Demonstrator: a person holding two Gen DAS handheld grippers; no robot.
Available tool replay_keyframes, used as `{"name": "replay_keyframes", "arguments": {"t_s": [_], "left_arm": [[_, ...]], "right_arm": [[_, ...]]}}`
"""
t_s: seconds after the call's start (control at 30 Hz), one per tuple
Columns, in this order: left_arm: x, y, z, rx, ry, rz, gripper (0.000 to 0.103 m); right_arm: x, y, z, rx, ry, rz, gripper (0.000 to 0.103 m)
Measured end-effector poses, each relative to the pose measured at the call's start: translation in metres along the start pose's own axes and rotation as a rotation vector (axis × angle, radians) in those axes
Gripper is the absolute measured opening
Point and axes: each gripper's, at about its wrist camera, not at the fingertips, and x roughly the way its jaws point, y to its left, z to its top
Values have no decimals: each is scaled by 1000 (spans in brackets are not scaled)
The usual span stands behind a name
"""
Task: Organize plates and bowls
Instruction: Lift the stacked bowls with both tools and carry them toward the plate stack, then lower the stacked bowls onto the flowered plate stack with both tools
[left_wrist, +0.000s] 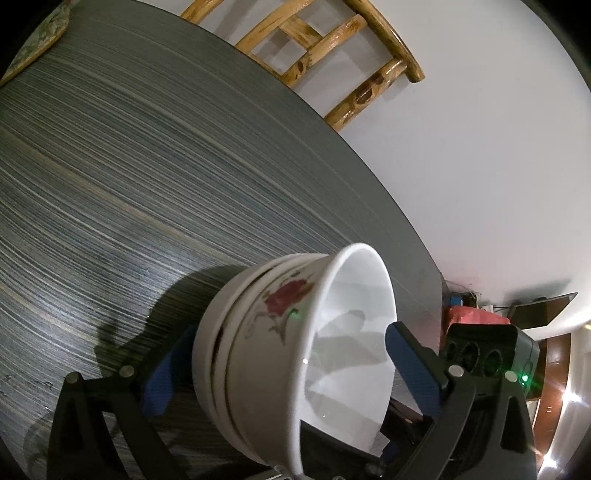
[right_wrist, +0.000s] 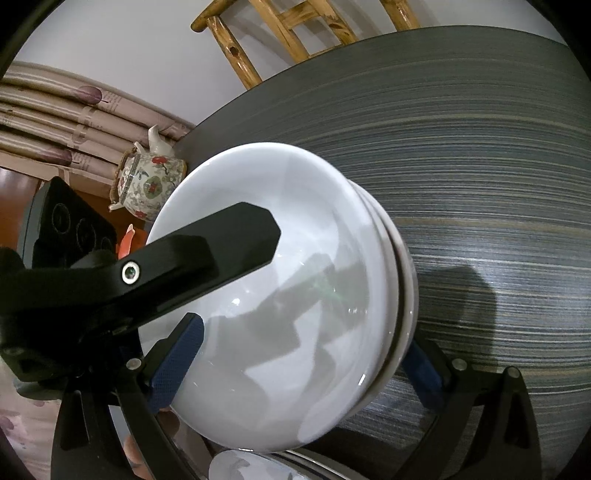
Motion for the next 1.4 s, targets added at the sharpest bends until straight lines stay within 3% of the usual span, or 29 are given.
{"name": "replay_keyframes", "arguments": {"t_s": [0.57, 1.4], "left_arm": [[-13, -9, -6, 23, 5, -5, 102], [-51, -27, -48, 53, 12, -15, 102]], "right_arm": [[-14, 8, -1, -15, -4, -14, 101], [-49, 30, -34, -46, -6, -43, 100]]}}
